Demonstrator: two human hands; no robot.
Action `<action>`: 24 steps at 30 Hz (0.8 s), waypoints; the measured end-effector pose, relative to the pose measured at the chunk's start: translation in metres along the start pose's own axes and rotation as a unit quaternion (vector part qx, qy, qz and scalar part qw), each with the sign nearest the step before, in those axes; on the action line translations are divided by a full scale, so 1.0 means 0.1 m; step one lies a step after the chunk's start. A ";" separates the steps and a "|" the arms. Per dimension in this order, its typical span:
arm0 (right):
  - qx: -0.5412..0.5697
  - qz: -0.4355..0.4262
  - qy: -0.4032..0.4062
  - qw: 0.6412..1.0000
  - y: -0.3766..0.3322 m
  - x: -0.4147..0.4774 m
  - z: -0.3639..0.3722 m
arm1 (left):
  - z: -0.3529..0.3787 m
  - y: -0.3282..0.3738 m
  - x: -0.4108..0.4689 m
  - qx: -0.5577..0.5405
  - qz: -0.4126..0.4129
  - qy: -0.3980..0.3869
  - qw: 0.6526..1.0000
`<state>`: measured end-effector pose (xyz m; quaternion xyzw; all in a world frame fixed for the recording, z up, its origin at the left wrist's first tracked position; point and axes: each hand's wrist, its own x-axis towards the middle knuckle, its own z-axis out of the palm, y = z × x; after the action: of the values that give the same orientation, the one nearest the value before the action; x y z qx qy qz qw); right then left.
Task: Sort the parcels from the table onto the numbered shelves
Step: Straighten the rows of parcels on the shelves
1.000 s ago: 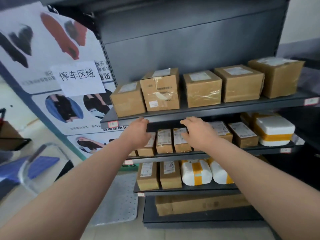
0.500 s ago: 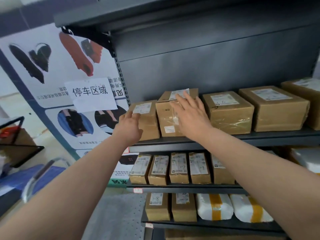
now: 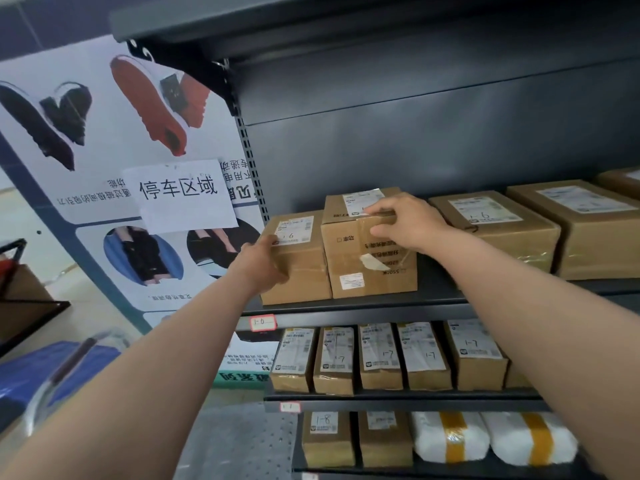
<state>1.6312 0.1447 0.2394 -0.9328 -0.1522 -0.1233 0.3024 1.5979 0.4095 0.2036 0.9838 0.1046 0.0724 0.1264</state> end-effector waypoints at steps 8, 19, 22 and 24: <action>-0.009 0.012 0.004 1.000 -0.25 -0.03 0.19 | -0.19 -0.14 -0.02 0.077 0.016 0.010 0.997; -0.064 0.034 0.022 0.997 -0.33 -0.14 0.25 | -0.13 -0.19 -0.07 0.131 0.064 0.031 0.989; -0.071 0.040 0.010 0.997 -0.35 -0.15 0.32 | -0.15 -0.16 -0.10 0.131 0.061 0.015 0.989; -0.088 0.041 0.013 0.995 -0.36 -0.17 0.35 | -0.16 -0.09 -0.11 0.110 0.064 0.034 0.991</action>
<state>1.6071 0.1896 0.2250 -0.9597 -0.0983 -0.1358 0.2255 1.5824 0.4189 0.2156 0.9934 0.0527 0.1020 0.0090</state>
